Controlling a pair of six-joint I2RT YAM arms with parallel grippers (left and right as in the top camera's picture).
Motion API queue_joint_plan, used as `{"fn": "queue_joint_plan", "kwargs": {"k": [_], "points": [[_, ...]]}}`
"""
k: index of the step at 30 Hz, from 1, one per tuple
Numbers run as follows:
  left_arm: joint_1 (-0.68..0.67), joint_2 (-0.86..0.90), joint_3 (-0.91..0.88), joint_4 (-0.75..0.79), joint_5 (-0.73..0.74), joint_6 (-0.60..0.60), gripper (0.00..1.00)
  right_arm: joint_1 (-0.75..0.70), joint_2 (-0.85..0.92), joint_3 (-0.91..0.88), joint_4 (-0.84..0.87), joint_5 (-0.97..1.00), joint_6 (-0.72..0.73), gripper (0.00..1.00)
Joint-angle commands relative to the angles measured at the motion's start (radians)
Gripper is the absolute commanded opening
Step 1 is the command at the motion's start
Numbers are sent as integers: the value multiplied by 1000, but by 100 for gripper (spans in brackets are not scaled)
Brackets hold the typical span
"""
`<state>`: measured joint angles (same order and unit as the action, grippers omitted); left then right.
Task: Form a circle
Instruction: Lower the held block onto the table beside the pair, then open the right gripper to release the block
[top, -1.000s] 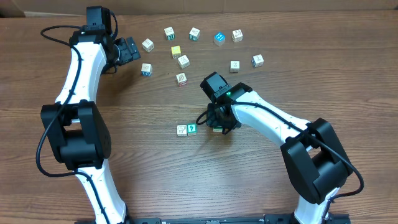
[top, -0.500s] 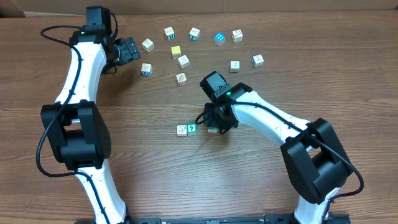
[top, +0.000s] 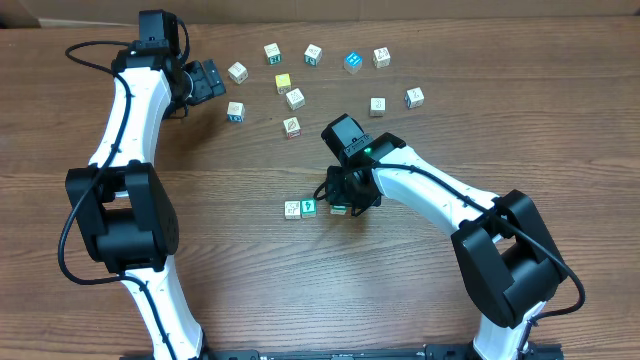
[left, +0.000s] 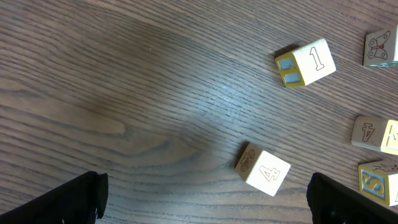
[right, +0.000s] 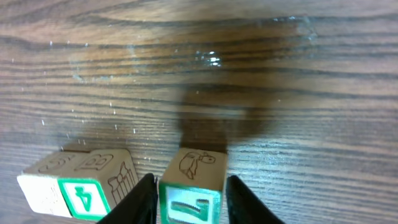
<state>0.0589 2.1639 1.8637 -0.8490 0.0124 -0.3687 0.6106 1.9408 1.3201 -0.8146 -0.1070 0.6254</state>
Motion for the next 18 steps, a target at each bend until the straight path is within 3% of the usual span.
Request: {"fn": "queue_joint_plan", "kwargs": {"k": [1,18], "points": [[-7,-6,13,0,7,-21,100,6,3,-5,5,7,-5,38],[-7,-6,13,0,6,-21,100,-70,3,-5,86,98,15,40]]}}
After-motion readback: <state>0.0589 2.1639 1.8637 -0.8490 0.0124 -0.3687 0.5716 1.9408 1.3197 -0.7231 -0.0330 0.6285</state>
